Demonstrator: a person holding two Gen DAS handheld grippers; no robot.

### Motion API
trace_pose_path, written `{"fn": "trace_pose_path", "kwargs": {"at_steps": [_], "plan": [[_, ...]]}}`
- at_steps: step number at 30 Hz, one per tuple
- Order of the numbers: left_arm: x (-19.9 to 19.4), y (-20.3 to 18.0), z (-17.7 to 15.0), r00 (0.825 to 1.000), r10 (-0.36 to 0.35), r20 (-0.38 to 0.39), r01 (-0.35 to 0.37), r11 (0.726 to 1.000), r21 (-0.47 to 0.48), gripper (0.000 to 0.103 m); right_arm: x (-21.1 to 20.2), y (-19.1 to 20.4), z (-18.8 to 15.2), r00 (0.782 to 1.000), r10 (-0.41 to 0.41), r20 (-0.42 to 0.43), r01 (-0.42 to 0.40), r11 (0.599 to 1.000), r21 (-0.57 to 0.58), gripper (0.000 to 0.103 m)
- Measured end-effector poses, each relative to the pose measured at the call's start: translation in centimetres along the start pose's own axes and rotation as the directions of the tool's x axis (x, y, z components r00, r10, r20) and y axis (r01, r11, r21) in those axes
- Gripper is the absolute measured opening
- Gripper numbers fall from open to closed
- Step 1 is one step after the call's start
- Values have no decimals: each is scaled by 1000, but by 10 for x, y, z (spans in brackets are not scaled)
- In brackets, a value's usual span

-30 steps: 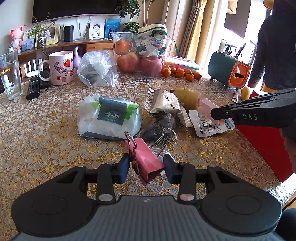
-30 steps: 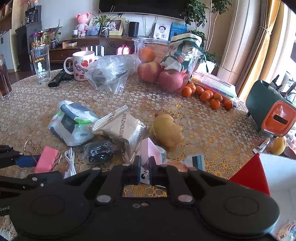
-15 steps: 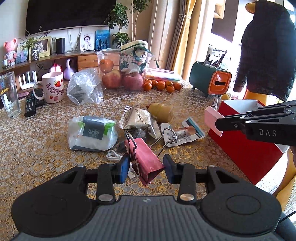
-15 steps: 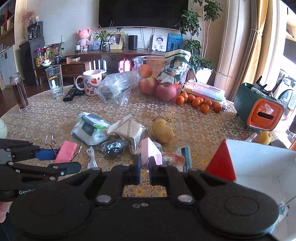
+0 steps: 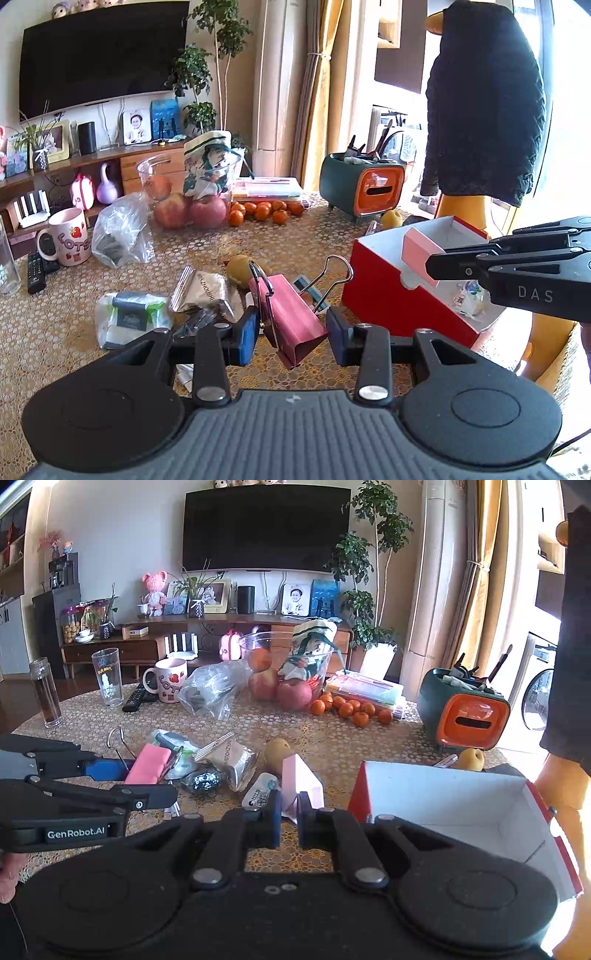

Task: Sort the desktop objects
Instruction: 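Carry the binder clip with the left tool while the right tool carries the pink pad to the box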

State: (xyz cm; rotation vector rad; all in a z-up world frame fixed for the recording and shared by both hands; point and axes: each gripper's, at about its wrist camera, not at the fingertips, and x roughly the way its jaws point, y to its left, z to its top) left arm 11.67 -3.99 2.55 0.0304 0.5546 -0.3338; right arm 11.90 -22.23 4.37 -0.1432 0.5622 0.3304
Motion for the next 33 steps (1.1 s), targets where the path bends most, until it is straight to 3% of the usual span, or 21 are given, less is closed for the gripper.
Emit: {"fn": "trace_pose_path", "kwargs": {"at_steps": [17, 33], "plan": [[21, -99, 22, 995, -100, -18, 102, 989, 107, 38, -39, -87, -23, 995, -91, 33, 88, 993, 79, 7], [83, -163, 35, 977, -179, -113, 199, 960, 198, 38, -22, -162, -37, 992, -121, -34, 125, 979, 162, 7]]}}
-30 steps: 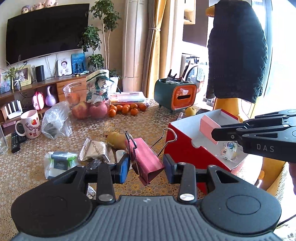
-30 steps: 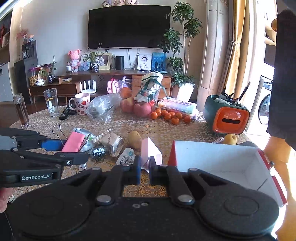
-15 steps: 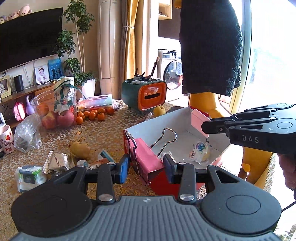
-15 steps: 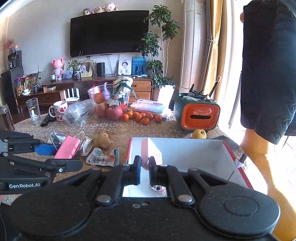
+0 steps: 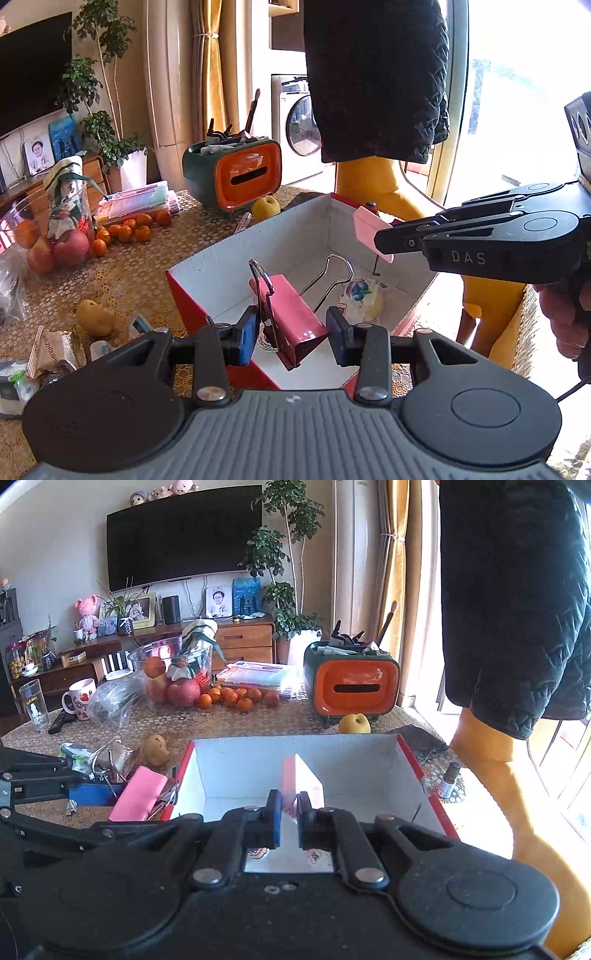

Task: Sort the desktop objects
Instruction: 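Carry the binder clip with the left tool while the right tool carries the pink pad to the box, then open the right tool to drop the pink pad in the box while the left tool releases the clip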

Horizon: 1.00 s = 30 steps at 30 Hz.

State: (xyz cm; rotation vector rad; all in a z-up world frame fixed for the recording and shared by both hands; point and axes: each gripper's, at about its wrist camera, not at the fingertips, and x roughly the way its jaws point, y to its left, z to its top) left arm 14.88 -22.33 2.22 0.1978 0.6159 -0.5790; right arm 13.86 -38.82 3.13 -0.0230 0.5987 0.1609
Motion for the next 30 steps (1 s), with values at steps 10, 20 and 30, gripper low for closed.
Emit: {"fn": "trace_pose_path", "kwargs": {"at_steps": [10, 20, 30], "plan": [[45, -7, 17, 997, -20, -78, 21, 1000, 10, 38, 35, -33, -1, 998, -20, -62, 23, 998, 53, 7], [90, -8, 31, 990, -7, -140, 9, 1000, 12, 32, 75, -56, -2, 991, -34, -131, 46, 995, 93, 7], [117, -16, 21, 977, -13, -211, 21, 999, 37, 32, 110, -62, -12, 974, -33, -224, 57, 993, 102, 8]]}}
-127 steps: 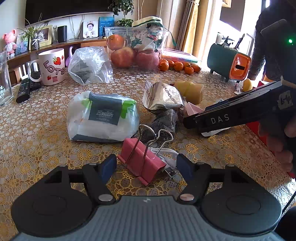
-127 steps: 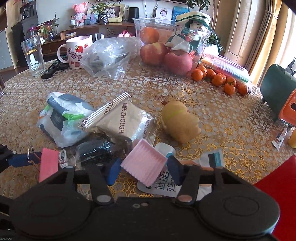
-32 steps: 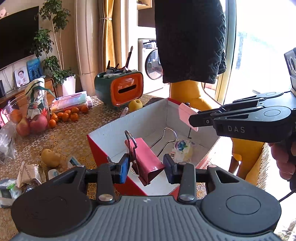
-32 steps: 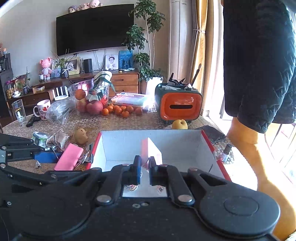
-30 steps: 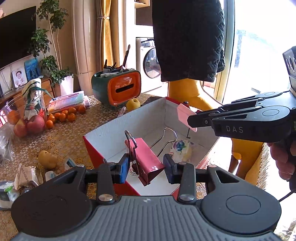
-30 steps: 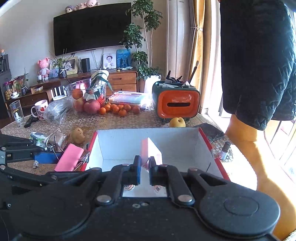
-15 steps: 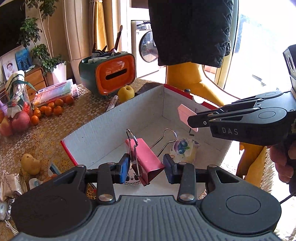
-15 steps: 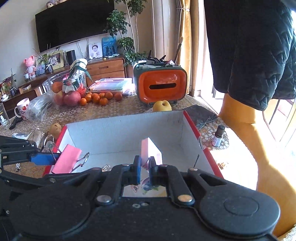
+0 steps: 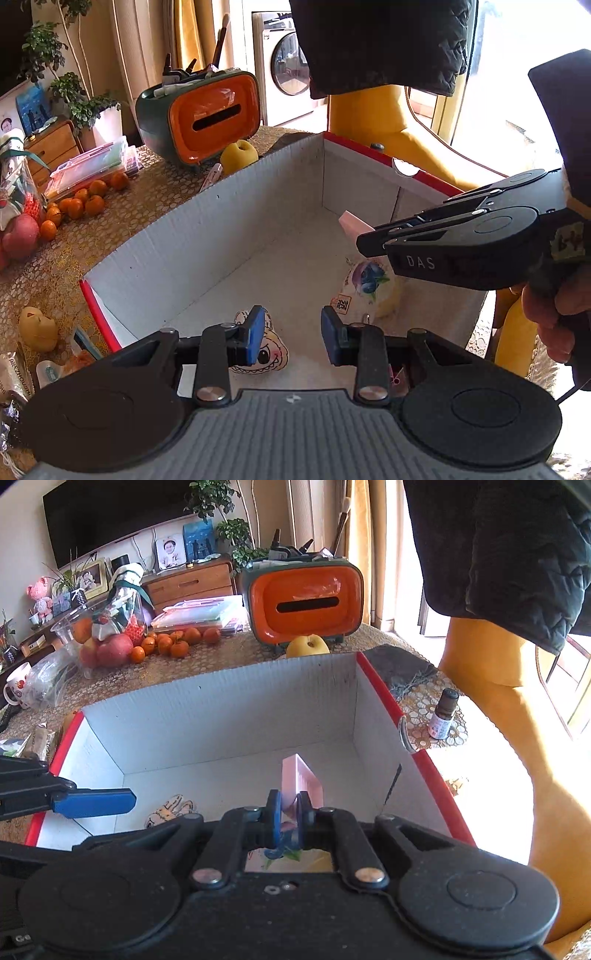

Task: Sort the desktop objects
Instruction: 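Open the right tool to drop the pink pad in the box while the left tool releases the clip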

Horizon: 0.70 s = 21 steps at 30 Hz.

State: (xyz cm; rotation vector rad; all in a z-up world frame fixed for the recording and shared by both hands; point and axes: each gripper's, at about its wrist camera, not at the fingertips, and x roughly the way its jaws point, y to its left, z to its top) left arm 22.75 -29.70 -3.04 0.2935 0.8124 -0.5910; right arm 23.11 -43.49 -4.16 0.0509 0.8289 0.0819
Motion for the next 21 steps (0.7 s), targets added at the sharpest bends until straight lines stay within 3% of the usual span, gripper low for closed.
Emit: {"fn": "trace_pose_path", "kwargs": {"at_steps": [5, 8, 11, 15, 21], "plan": [[4, 2, -6, 1000, -16, -24, 16, 1000, -25, 32, 6, 2, -1, 1000, -1, -19, 1, 1000, -16, 10], [3, 4, -7, 999, -26, -29, 24, 999, -48, 32, 6, 3, -1, 1000, 3, -31, -3, 1000, -14, 20], [0, 4, -8, 999, -35, -24, 34, 997, -63, 32, 4, 2, -2, 999, 8, -33, -9, 1000, -9, 22], [-5, 3, -9, 999, -42, -21, 40, 997, -70, 33, -3, 2, -3, 1000, 20, -23, -20, 1000, 4, 36], [-16, 5, -12, 999, -50, -6, 49, 995, -91, 35, -15, 4, -3, 999, 32, -10, -32, 999, 14, 45]]}}
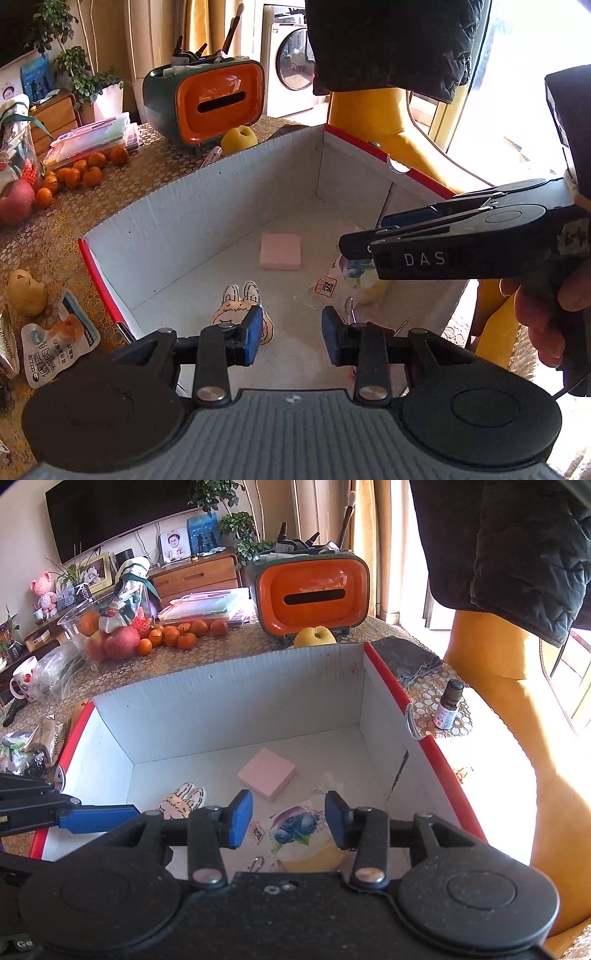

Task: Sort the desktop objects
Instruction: 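Open the right tool to drop the pink pad in the box while the left tool releases the clip, then withdraw both tools up and away from the red box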

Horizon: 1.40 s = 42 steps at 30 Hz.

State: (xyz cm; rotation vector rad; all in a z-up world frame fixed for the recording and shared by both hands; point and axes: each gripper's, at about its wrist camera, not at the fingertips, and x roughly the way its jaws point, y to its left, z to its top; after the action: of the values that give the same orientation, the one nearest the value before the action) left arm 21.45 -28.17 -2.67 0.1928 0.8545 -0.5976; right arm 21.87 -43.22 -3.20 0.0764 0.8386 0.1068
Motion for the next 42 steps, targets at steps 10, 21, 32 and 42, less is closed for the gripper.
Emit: {"fn": "trace_pose_path", "kwargs": {"at_steps": [10, 21, 32, 42], "plan": [[-26, 2, -4, 998, -13, 55, 15, 1000, -25, 53, -28, 5, 2, 999, 29, 43, -29, 1000, 11, 59], [-52, 9, -10, 995, 0, 97, 4, 999, -44, 64, -57, 22, -3, 996, 52, 78, -52, 999, 1, 71], [-78, 23, -24, 993, -11, 120, 21, 996, -83, 76, -83, 31, -13, 992, 56, 112, -61, 997, 42, 84], [-106, 43, -44, 987, 5, 160, 16, 992, -129, 86, -107, 62, -22, 985, 66, 161, -67, 998, 4, 98]]}}
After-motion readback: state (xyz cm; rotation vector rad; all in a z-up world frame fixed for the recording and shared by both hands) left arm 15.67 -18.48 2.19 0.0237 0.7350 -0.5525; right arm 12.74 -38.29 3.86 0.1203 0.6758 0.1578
